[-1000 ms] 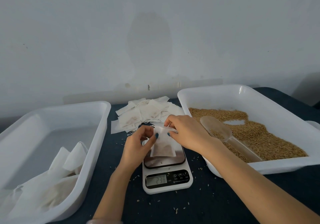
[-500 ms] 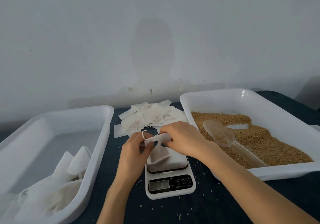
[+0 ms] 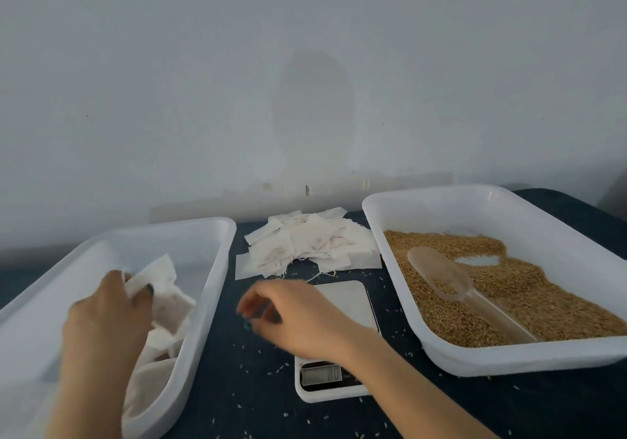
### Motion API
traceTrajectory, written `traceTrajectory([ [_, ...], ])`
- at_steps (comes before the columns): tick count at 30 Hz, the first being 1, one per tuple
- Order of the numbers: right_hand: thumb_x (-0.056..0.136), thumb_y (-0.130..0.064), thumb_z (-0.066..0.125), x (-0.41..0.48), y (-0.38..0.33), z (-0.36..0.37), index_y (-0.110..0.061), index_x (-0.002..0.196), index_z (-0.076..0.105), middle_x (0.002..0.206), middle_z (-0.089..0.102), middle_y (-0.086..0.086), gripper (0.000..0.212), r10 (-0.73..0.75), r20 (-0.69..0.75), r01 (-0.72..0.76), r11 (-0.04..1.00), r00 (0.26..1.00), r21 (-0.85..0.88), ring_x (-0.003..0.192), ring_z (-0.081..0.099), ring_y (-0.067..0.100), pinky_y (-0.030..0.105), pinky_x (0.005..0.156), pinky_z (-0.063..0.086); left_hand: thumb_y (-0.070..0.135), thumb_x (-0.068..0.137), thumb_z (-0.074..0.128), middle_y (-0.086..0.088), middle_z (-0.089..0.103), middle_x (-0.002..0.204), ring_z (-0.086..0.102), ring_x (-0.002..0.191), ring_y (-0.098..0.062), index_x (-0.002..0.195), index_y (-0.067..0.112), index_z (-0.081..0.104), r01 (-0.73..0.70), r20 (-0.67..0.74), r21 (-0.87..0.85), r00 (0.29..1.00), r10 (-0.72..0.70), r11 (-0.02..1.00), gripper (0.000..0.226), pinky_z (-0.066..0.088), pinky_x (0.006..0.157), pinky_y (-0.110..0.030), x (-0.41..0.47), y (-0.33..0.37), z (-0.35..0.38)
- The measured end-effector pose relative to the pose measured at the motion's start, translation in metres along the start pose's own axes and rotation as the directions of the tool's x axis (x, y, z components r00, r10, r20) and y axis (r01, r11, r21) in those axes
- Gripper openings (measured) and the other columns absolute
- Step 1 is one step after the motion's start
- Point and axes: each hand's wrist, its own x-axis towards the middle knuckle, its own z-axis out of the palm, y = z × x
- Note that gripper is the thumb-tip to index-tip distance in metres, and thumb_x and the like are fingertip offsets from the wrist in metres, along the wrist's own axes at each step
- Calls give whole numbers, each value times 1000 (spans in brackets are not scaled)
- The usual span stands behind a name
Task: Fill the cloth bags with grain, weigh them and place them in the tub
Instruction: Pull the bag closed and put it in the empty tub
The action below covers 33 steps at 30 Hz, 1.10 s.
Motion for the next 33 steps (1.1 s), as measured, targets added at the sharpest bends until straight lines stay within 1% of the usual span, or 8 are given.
traceTrajectory([
  [5, 93, -20, 59, -18, 3, 17, -29, 109, 66, 107, 71, -8, 20, -4, 79, 8, 998, 997, -57, 94, 64, 6, 30, 88, 53, 10, 90, 58, -19, 62, 80, 56, 80, -35, 86, 3, 56, 152, 319, 244, 920, -228, 958, 8, 40, 65, -36, 9, -29, 18],
  [10, 94, -23, 58, -29, 8, 22, -31, 109, 66, 106, 71, -10, 19, 8, 80, -2, 997, 997, -74, 94, 63, 5, 30, 87, 53, 18, 93, 58, -16, 63, 93, 59, 87, -34, 105, 7, 56, 150, 329, 318, 909, -257, 936, 16, 45, 72, -36, 3, -25, 11],
  [14, 93, -24, 56, -31, 17, 22, -33, 107, 65, 103, 70, -12, 19, 39, 13, -38, 996, 999, -75, 93, 62, 3, 27, 88, 51, 13, 88, 68, -18, 64, 113, 55, 107, -41, 117, 9, 59, -120, 20, 248, 993, 119, 961, 31, 47, 82, -48, -25, 21, 5],
  [17, 94, -24, 55, -29, 27, 21, -32, 108, 64, 102, 69, -15, 18, 101, -98, -109, 991, 990, -82, 95, 60, 1, 23, 90, 49, 5, 87, 66, -2, 67, 104, 62, 94, -28, 106, 18, 61, -489, -21, -78, 872, 489, 869, 24, 50, 74, -39, -49, 74, 27],
  [19, 94, -23, 54, -29, 34, 18, -32, 107, 64, 102, 68, -16, 19, 133, -194, -151, 985, 972, -85, 96, 58, 0, 22, 89, 47, 7, 93, 54, 5, 65, 110, 62, 97, -20, 111, 22, 57, -465, 137, -227, 855, 501, 856, 23, 49, 79, -35, -48, 92, 65],
  [25, 95, -24, 57, -38, 51, 10, -37, 117, 56, 106, 63, -22, 25, 188, -321, -216, 975, 928, -56, 102, 55, -6, 7, 85, 39, 12, 104, 38, -12, 31, 157, 32, 143, -28, 151, 14, 29, -428, 519, -53, 760, 391, 902, 48, 31, 113, -37, 8, 77, 179],
  [29, 94, -22, 58, -36, 53, 6, -37, 111, 58, 104, 63, -22, 23, 198, -329, -224, 974, 923, -43, 100, 56, -6, 8, 87, 41, 33, 106, 36, -13, -3, 165, 2, 151, -37, 156, 24, 19, -482, 549, 71, 750, 369, 873, 54, 12, 122, -49, 28, 56, 220],
  [33, 93, -21, 58, -34, 52, 7, -38, 108, 61, 103, 62, -23, 23, 180, -308, -204, 978, 934, -49, 100, 55, -7, 11, 90, 44, 40, 101, 35, -8, -11, 165, -6, 151, -37, 155, 35, 17, -518, 501, 146, 773, 388, 843, 57, 9, 119, -56, 31, 46, 235],
])
